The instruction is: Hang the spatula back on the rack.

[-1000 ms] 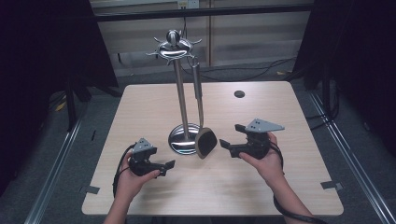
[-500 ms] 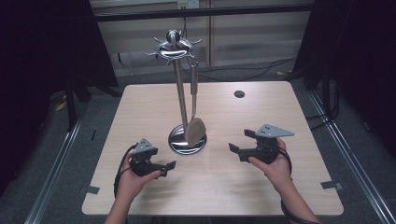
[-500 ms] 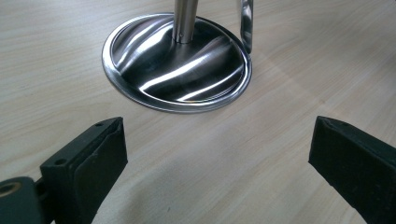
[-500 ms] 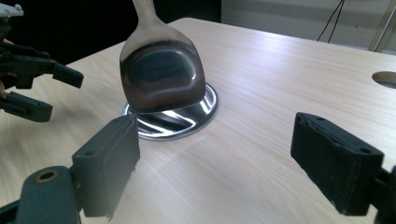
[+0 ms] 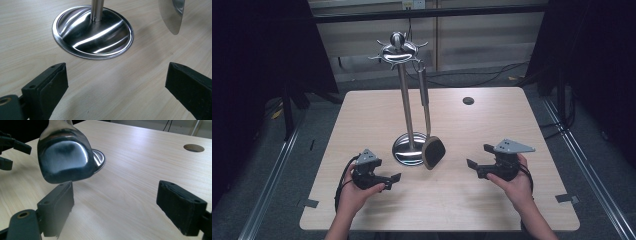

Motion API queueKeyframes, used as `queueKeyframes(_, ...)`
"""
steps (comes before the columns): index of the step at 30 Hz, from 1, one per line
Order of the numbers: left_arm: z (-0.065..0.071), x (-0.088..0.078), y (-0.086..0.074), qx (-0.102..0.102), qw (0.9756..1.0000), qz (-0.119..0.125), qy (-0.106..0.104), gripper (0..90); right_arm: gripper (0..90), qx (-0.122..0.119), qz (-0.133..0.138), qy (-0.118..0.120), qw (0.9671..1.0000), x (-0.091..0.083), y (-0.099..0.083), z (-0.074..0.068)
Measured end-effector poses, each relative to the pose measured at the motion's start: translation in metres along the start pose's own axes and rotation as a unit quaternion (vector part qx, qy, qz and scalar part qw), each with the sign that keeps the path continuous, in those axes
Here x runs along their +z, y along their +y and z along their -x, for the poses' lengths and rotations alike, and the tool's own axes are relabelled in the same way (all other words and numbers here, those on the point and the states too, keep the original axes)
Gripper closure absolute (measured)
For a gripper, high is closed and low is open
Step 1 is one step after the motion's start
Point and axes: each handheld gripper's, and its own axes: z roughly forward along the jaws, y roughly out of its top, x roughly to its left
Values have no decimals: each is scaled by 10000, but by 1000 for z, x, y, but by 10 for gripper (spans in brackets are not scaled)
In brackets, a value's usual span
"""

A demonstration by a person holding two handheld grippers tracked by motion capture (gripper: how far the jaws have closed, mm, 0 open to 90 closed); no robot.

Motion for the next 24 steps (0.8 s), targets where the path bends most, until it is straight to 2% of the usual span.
queueKeyframes(8, 0, 1, -1, -18, 10000, -9, 8, 41, 141, -36, -55, -50, 10000, -5, -6, 4)
queueKeyframes(20, 0, 2, -2, 12, 10000, -52, 22, 41, 141, 158, -89, -127, 9998, -9, -19, 13)
queueKeyframes(24, 0, 1, -2, 8, 10000, -59, 25, 41, 140, 158, -138, -178, 9996, -10, -25, 15)
